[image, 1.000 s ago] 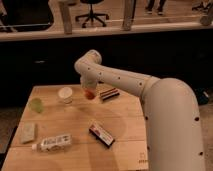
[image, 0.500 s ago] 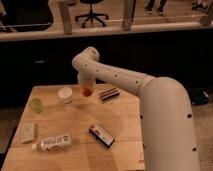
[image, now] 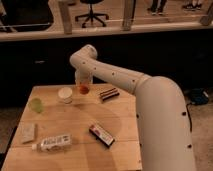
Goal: Place apple in paper cup
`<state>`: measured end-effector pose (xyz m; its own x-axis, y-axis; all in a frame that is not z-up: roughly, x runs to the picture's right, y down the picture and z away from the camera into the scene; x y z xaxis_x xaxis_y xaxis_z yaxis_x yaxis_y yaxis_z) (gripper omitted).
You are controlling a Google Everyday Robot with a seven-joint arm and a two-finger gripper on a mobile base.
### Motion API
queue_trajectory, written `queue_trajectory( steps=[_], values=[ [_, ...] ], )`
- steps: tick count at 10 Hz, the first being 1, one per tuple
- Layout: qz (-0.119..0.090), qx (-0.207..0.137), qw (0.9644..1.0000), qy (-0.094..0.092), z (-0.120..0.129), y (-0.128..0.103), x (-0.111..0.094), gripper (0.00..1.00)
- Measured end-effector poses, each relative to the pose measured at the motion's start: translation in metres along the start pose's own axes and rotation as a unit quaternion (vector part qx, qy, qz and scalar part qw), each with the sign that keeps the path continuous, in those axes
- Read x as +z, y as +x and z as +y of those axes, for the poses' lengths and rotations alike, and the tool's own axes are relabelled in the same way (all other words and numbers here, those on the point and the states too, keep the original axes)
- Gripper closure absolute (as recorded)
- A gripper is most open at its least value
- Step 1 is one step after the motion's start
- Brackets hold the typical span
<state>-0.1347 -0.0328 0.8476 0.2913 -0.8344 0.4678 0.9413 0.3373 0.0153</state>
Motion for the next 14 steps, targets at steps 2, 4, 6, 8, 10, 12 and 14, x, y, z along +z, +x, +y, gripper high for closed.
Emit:
queue_trajectory(
  steps=[2, 4, 6, 8, 10, 12, 14],
  values=[
    [-0.002, -0.013, 0.9998, 0.012, -0.017, -0.001, 0.001, 0.96],
    [-0.003, -0.026, 0.9994, 0.022, -0.030, -0.002, 0.003, 0.96],
    [-0.003, -0.040, 0.9986, 0.033, -0.037, 0.001, 0.004, 0.96],
    [-0.005, -0.054, 0.9976, 0.044, -0.052, -0.002, 0.007, 0.96],
    [-0.006, -0.066, 0.9965, 0.052, -0.058, -0.001, 0.009, 0.96],
    [-0.010, -0.078, 0.9951, 0.059, -0.062, 0.000, 0.010, 0.96],
    [-0.014, -0.094, 0.9931, 0.068, -0.075, -0.003, 0.012, 0.96]
  ],
)
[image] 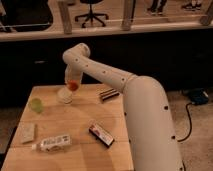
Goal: Place apple in paper cup
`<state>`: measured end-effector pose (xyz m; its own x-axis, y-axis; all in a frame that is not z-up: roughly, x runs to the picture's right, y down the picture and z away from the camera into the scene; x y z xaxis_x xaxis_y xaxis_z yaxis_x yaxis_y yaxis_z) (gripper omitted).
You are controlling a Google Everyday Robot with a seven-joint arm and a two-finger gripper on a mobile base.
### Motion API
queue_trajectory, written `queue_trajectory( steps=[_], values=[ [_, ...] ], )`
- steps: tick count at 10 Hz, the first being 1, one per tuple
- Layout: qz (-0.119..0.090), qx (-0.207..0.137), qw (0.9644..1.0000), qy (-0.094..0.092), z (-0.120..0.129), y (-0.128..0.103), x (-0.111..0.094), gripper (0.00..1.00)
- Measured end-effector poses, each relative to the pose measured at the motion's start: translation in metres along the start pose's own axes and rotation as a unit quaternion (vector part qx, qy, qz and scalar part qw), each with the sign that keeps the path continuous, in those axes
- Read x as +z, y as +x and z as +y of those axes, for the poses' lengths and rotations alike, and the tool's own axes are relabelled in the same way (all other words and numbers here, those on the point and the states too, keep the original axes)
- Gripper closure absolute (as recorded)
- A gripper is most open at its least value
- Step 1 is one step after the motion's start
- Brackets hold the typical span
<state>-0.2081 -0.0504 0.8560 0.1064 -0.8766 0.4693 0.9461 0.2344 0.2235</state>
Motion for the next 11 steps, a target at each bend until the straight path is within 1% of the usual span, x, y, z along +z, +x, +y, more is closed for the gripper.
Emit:
queue_trajectory(
  steps=[3, 9, 10, 11],
  values=[
    [-0.004, -0.013, 0.9999, 0.007, -0.004, 0.002, 0.002, 0.96],
    [-0.027, -0.043, 0.9986, 0.013, -0.019, 0.003, 0.011, 0.96],
    [-0.032, -0.045, 0.9984, 0.013, -0.020, 0.003, 0.012, 0.95],
    [-0.036, -0.047, 0.9982, 0.013, -0.021, 0.003, 0.014, 0.91]
  ],
)
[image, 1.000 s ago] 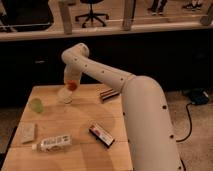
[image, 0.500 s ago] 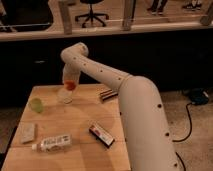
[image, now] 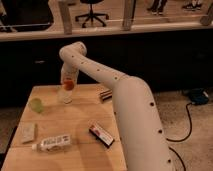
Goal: Place apple in paper cup
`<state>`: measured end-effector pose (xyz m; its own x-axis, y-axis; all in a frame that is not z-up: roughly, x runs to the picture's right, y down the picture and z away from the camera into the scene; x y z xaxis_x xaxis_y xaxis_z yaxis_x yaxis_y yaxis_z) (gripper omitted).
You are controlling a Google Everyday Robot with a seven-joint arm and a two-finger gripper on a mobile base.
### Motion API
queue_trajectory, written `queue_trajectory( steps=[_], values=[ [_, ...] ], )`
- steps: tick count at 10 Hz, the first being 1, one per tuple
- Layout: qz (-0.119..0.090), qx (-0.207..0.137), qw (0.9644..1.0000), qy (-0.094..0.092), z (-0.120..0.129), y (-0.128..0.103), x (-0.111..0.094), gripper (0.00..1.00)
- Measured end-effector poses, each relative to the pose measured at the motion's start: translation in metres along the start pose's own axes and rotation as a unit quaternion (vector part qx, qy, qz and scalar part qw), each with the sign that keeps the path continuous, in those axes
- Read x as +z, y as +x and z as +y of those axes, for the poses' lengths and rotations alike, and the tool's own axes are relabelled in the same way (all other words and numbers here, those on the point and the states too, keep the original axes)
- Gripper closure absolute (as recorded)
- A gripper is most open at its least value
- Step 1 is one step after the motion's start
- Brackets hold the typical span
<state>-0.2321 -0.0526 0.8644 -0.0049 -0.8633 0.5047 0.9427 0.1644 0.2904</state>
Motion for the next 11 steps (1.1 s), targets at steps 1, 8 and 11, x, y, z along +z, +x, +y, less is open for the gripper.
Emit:
queue_trajectory(
  steps=[1, 8, 11],
  values=[
    [-0.004, -0.004, 1.0000, 0.000, -0.003, 0.001, 0.002, 0.90],
    [-0.021, -0.022, 0.9995, -0.004, -0.013, 0.003, 0.006, 0.67],
    [-0.026, -0.027, 0.9993, -0.006, -0.014, 0.004, 0.006, 0.71]
  ],
)
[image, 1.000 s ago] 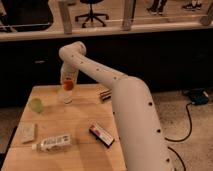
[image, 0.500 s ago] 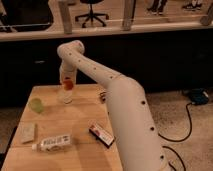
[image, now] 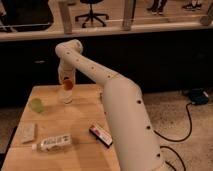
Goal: Place apple in paper cup
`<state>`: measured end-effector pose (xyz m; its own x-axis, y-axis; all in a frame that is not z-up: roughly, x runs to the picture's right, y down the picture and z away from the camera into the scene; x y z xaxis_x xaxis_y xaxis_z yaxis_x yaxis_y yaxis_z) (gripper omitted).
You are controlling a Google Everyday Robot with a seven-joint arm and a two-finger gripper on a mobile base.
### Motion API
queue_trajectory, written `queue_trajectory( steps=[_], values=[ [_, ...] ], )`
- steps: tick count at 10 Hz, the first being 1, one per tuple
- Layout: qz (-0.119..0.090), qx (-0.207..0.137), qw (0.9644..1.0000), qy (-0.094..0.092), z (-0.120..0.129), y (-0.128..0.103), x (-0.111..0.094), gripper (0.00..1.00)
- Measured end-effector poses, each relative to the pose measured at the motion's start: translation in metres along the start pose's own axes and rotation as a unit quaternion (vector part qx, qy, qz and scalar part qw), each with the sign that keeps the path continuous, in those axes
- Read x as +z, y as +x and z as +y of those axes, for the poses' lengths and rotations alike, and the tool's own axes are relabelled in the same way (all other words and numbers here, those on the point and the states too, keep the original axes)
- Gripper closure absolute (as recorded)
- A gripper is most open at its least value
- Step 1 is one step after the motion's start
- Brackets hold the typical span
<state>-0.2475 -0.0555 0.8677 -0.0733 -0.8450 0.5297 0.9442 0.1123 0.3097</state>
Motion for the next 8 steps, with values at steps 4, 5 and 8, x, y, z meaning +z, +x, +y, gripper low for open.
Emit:
queue_trajectory(
  steps=[4, 5, 8],
  values=[
    [-0.002, 0.000, 1.0000, 0.002, -0.0013, 0.0024, -0.0027, 0.45],
    [-0.003, 0.000, 1.0000, 0.002, -0.0021, 0.0029, -0.0032, 0.46],
    [-0.006, -0.001, 1.0000, 0.003, -0.0048, 0.0032, -0.0027, 0.54]
  ],
)
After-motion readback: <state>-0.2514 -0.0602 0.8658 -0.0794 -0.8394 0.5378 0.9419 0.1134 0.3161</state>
